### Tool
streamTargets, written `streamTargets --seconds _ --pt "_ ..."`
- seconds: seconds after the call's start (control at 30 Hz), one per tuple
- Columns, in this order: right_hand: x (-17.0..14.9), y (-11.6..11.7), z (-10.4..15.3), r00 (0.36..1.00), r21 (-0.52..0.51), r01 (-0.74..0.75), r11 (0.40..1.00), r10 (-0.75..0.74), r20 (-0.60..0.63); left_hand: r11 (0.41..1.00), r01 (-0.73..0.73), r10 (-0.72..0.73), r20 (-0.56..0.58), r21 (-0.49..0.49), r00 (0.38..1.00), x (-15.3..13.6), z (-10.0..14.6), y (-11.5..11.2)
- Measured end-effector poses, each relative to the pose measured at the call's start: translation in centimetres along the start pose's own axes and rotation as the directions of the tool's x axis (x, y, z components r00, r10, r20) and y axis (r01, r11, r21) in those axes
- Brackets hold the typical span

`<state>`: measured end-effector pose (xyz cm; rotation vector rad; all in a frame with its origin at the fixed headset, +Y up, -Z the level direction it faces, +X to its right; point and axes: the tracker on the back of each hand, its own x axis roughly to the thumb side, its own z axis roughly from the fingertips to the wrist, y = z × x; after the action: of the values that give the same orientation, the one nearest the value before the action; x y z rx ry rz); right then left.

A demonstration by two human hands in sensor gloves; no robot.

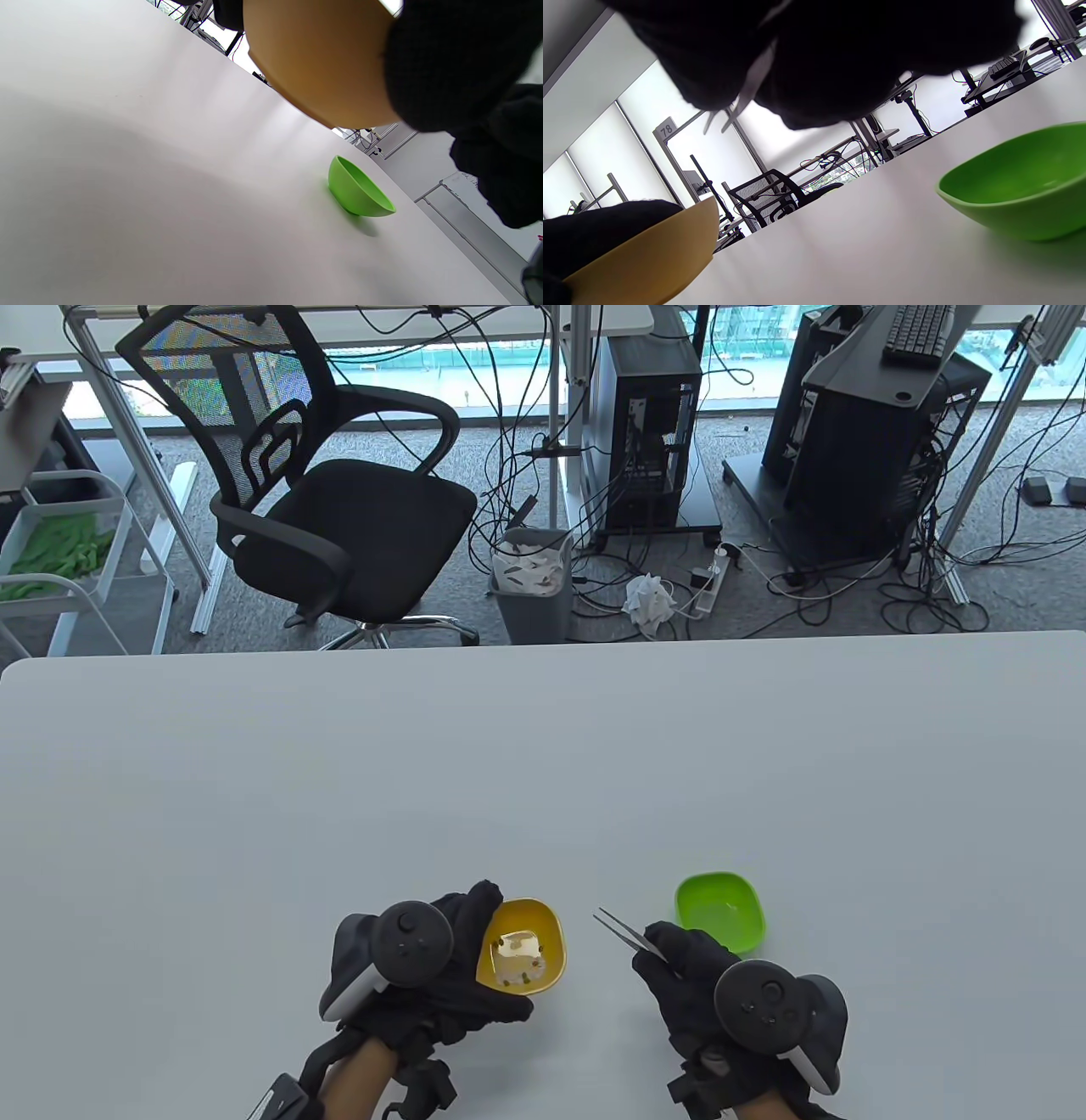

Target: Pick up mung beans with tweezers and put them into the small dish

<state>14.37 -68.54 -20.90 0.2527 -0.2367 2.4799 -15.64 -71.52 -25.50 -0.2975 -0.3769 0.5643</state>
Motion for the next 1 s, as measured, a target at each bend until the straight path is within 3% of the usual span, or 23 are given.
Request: streamTargets --seconds 0.27,0.53,0.73,1.0 --pt "2.2 1.1 -0.6 0.996 0.064 -0.07 0.995 0.066 0.056 1.0 -0.005 0.005 0.0 0.019 1.0 -0.4 -0.2 -1.1" --pt "8.5 3.1 -3.3 0.924 0.107 -0.376 0.92 0.363 0.121 0.999 0.004 -0.004 0.012 0.055 1.0 -0.2 -0.1 -1.0" --pt "9.8 5.3 -3.8 0.921 0.143 -0.379 0.914 0.359 0.149 0.998 0.002 -0.003 0.01 0.056 1.0 -0.2 -0.1 -1.1" --pt "10.1 5.9 -3.5 0.911 0.14 -0.402 0.905 0.381 0.156 0.998 0.007 -0.008 0.02 0.055 1.0 -0.1 -0.2 -1.3"
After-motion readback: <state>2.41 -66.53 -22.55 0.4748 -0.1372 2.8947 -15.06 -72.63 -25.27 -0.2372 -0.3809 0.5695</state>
